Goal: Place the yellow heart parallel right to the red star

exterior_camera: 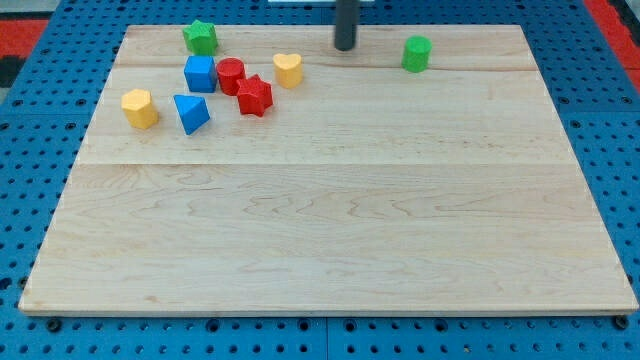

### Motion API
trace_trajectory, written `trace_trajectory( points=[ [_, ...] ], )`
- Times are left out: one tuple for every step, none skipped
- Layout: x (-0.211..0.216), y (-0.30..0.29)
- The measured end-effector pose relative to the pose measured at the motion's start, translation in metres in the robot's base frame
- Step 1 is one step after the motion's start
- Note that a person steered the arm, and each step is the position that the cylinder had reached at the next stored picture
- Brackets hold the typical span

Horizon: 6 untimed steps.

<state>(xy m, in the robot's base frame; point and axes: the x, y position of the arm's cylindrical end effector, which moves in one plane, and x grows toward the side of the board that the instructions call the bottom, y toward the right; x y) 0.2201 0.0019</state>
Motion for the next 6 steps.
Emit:
trace_trajectory(
  points=[
    [0.002,-0.060],
    [0.032,-0.067],
    [0.059,-0.063],
    [0.079,-0.057],
    [0.108,-0.045],
    [0.106,-0.031]
  ],
)
